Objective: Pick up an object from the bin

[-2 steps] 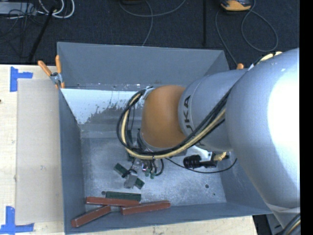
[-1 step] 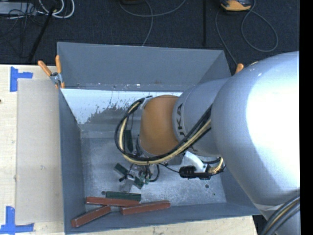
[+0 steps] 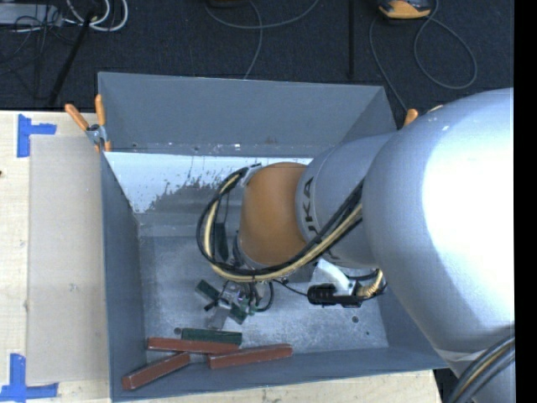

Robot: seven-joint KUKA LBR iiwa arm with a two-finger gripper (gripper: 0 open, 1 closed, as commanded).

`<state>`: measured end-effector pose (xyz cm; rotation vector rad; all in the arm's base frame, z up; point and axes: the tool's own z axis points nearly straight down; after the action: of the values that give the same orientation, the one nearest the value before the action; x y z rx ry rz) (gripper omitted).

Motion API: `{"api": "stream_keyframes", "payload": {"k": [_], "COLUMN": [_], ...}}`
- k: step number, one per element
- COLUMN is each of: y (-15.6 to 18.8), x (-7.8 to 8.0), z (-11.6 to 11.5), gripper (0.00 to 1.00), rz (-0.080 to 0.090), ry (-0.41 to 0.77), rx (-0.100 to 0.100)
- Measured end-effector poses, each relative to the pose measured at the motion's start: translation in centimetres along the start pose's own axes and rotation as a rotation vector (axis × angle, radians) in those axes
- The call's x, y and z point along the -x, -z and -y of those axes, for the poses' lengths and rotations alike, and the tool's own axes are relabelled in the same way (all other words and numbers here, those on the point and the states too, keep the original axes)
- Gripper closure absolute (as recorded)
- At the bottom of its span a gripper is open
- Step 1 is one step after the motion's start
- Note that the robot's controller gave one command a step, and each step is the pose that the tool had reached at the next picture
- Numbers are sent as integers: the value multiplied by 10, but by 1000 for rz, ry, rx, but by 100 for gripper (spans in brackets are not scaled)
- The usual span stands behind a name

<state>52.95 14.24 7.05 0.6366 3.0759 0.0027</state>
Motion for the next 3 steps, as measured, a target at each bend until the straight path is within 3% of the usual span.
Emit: {"api": "stream_keyframes", "payload": {"k": [1,2,3], "y": [1,6,61], "x": [1,1,2], "z": [0,0,-1], "gripper": [100,100,100], "rz": [2,-1,2], "ry": [-1,-1,1], "rx": [1,-1,1]}}
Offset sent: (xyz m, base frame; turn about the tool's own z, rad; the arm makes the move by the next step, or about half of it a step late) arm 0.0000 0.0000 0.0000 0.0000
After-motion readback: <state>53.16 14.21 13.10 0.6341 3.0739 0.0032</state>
